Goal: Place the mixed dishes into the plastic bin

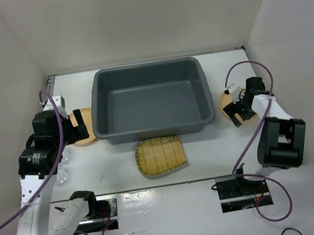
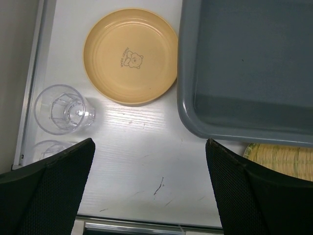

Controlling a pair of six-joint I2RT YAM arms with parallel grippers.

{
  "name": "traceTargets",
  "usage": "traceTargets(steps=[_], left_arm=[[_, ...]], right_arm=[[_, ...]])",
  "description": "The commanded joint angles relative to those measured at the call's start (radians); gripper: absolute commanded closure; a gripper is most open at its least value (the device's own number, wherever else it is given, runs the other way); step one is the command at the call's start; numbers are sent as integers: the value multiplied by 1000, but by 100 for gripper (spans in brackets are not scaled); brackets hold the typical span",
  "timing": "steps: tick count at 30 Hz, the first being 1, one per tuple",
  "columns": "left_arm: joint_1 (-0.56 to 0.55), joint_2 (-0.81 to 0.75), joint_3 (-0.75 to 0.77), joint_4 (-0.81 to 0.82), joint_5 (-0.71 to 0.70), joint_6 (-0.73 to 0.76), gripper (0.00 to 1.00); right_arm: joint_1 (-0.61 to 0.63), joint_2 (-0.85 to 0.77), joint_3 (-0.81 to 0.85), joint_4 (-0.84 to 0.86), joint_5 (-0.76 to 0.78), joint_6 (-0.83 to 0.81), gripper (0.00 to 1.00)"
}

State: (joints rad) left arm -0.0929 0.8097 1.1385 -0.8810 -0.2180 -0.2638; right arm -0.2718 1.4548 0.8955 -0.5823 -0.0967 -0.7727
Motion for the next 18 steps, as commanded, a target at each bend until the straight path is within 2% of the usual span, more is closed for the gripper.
traceTargets(steps=[1, 5, 12, 14, 15, 18], left_arm=[[7, -3, -10, 47, 20, 14, 0], [7, -23, -19, 47, 20, 14, 0], [7, -33, -19, 47, 20, 14, 0], [7, -33, -19, 47, 20, 14, 0], [7, -33, -19, 47, 20, 14, 0], [7, -33, -19, 47, 20, 14, 0]], right_arm=[[-39, 149, 75, 9, -77, -51, 2], [-118, 306, 198, -73, -123, -76, 2], [-136, 320, 158, -37, -83, -111, 2], [-136, 320, 140, -37, -83, -111, 10], [-136, 320, 140, -37, -83, -111, 23], [-136, 320, 129, -27, -74, -111, 44]])
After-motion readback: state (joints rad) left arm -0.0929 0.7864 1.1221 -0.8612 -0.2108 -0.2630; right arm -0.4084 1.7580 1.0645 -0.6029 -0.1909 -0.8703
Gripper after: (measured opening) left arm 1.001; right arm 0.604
